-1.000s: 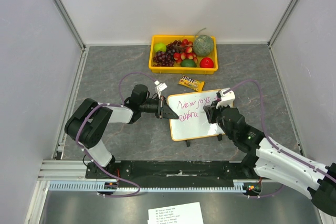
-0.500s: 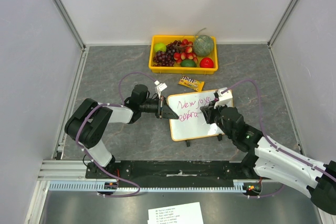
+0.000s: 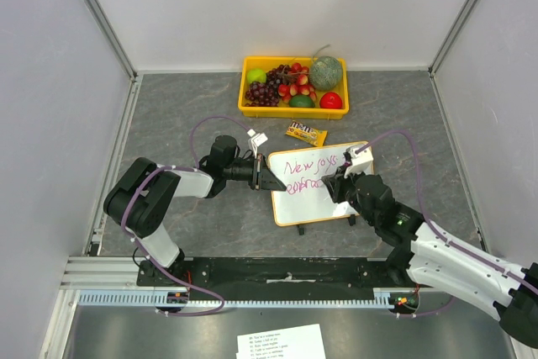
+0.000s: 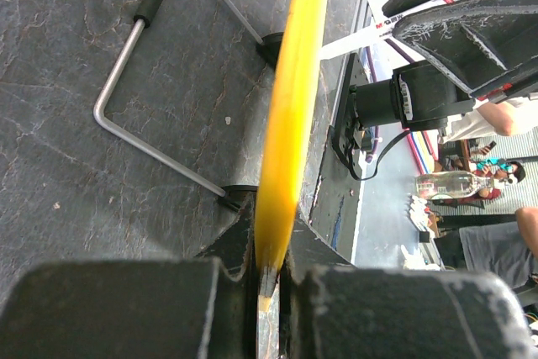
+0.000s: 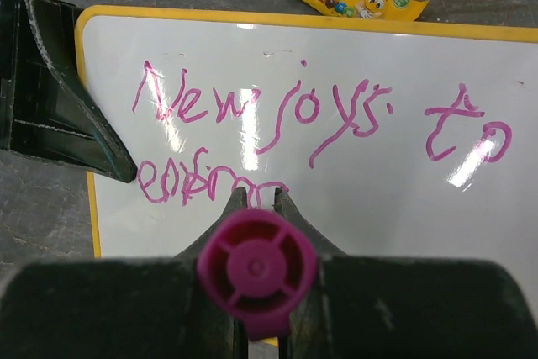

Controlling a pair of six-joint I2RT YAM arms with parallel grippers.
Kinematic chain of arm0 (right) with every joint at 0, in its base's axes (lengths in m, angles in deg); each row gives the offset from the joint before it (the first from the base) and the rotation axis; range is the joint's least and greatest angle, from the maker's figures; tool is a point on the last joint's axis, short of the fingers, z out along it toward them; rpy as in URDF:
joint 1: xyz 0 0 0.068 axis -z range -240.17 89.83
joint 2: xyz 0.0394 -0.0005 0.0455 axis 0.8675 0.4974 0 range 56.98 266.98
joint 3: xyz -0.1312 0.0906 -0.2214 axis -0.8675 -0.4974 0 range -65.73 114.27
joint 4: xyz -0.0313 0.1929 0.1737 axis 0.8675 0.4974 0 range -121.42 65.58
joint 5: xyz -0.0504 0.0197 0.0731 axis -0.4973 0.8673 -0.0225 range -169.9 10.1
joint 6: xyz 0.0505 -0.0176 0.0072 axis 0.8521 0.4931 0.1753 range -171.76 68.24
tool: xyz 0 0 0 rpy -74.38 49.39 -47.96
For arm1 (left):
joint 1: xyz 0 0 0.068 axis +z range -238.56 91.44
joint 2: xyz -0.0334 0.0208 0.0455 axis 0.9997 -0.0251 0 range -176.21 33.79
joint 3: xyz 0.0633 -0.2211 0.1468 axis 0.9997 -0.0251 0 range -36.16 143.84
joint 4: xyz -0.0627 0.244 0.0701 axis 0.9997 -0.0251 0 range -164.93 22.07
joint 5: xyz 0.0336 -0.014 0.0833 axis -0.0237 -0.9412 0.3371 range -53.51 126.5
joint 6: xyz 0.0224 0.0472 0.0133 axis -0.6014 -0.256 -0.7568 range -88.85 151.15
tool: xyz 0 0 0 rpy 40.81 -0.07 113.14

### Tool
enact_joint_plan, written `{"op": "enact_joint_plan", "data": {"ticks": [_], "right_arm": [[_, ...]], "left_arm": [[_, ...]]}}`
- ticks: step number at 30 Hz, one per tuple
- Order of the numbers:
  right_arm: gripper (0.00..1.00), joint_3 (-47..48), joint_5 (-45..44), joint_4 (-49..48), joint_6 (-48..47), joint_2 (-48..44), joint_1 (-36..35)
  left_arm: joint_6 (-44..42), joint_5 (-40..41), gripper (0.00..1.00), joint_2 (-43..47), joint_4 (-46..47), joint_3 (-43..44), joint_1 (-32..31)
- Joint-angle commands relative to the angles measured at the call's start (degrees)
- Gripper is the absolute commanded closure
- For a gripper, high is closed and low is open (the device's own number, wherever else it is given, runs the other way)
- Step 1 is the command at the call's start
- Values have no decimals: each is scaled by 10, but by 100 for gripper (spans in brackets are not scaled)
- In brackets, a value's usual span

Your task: Write a sentence on the whiteboard

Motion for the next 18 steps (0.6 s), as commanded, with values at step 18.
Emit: {"op": "enact_joint_plan", "data": {"ticks": [18], "right_arm": [[100, 31, -45, 37, -12, -30, 1]], "left_arm": [[-39, 109, 98, -30, -103, -9, 8]]}}
